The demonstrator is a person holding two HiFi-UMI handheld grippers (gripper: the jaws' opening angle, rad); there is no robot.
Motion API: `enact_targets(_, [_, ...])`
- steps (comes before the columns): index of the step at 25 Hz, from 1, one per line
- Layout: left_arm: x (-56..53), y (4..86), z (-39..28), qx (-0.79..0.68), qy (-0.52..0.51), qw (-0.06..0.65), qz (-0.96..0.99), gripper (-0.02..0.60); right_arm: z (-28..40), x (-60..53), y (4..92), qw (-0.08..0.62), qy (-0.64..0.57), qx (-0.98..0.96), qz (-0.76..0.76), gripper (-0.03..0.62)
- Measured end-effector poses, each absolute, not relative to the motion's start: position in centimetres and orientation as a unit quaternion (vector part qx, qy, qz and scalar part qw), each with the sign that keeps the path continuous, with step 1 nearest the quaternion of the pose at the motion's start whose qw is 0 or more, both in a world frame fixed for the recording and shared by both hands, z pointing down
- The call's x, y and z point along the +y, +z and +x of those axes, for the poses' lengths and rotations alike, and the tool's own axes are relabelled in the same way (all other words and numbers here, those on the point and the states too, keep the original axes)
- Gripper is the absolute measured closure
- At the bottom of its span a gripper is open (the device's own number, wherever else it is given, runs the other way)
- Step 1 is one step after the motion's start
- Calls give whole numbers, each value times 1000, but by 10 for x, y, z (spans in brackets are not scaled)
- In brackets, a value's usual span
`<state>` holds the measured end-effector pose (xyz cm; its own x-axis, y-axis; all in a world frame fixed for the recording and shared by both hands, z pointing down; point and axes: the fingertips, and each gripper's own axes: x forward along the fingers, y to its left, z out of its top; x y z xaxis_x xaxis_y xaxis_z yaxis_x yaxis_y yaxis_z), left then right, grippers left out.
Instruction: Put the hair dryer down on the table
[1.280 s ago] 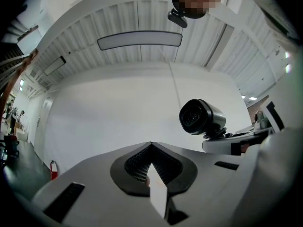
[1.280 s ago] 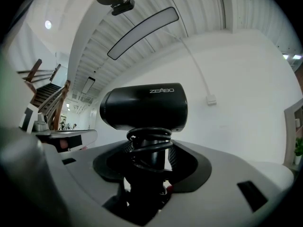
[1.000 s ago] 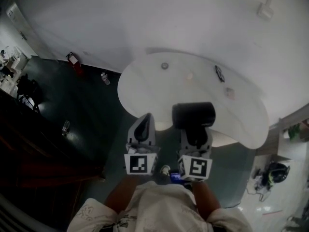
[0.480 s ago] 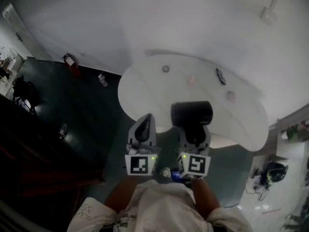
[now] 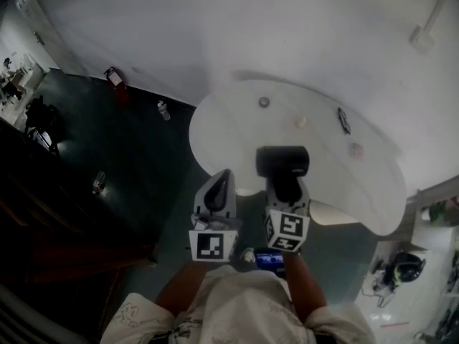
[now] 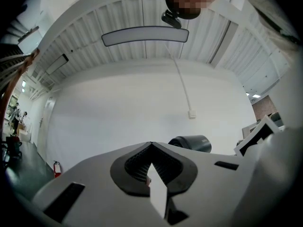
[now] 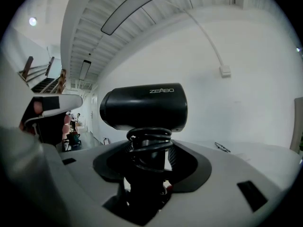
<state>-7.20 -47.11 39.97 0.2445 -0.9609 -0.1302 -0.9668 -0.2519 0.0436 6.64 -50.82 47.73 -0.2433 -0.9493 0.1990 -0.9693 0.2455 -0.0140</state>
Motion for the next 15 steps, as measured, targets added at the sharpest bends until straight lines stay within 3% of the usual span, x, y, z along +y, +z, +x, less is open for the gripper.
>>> enact_targets(15, [-469, 408, -113, 649, 53, 18, -758, 586, 31, -563, 592, 194, 162, -778, 576, 358])
